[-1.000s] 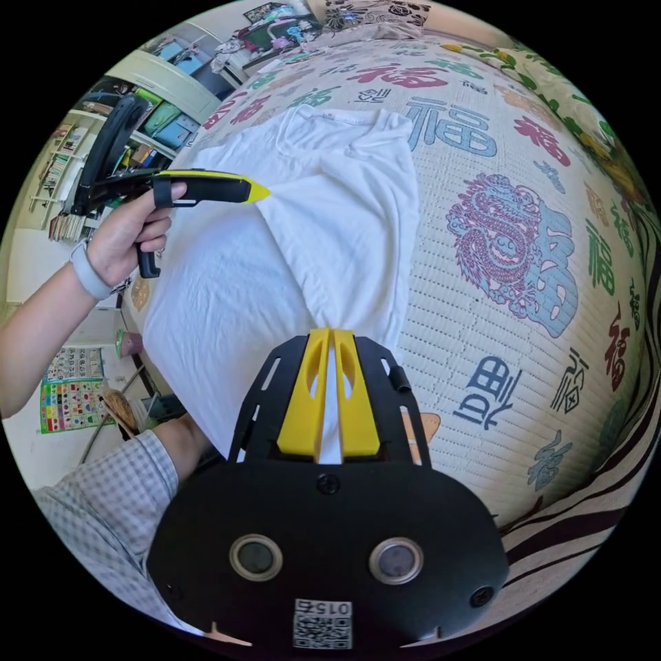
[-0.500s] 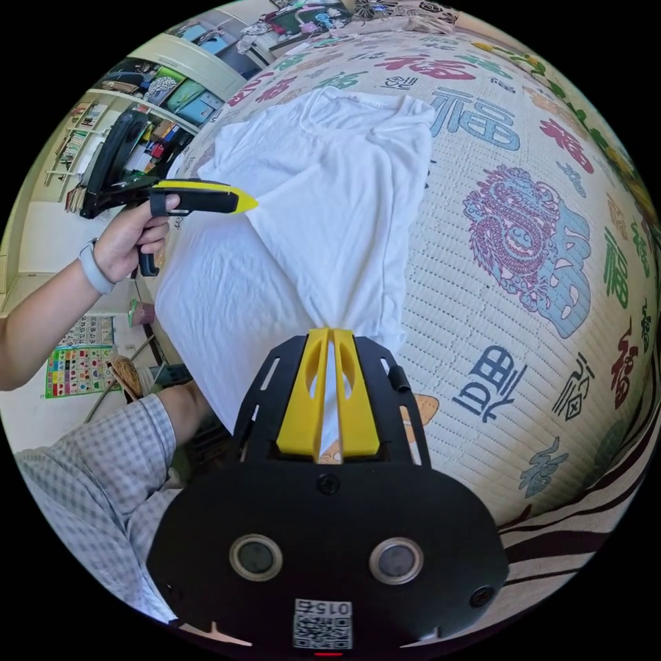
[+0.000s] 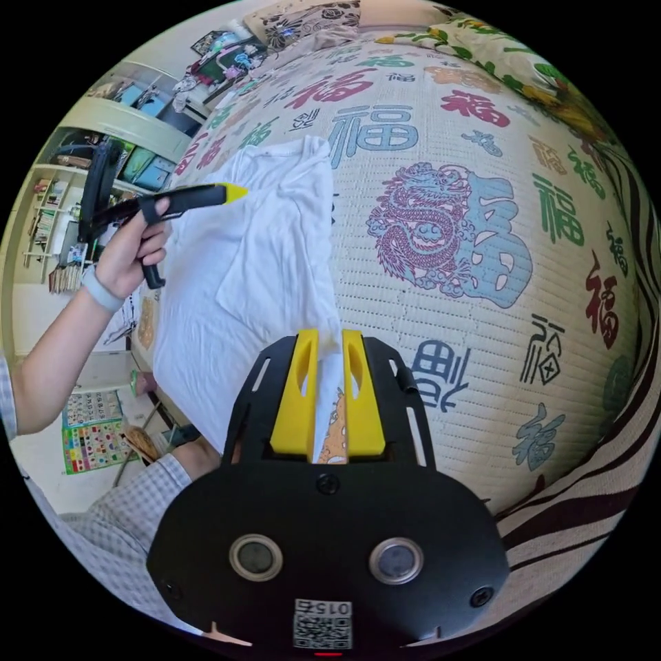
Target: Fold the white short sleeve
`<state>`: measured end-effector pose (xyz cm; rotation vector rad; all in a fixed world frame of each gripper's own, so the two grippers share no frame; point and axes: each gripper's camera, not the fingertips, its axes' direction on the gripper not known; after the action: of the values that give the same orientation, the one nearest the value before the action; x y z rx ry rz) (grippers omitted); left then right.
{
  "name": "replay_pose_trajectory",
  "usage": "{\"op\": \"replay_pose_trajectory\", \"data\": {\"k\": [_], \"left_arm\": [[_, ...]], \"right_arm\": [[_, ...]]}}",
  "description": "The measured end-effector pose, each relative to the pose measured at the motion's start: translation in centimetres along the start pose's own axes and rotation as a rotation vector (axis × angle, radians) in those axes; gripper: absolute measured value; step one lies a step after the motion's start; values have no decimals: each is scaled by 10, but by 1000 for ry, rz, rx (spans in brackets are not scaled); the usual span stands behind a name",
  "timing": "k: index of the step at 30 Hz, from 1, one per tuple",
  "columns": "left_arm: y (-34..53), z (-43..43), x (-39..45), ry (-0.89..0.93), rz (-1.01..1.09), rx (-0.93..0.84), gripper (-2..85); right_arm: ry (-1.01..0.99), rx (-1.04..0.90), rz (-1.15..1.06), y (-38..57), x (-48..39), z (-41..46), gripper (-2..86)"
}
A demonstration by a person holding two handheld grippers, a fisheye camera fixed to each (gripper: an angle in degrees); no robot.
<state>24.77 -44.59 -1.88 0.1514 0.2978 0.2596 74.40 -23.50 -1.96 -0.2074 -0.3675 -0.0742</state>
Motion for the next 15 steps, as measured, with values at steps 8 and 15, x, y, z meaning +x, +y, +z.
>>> {"op": "replay_pose_trajectory", "data": {"k": [8,15], "left_arm": [[18,19,-25,-34,27,-32,3],[114,-64,-76,33,-134,210,47]], "right_arm": [[57,-41,-19,-14,-35,27,18],[126,-13,55,-25,-65,6,28]]}}
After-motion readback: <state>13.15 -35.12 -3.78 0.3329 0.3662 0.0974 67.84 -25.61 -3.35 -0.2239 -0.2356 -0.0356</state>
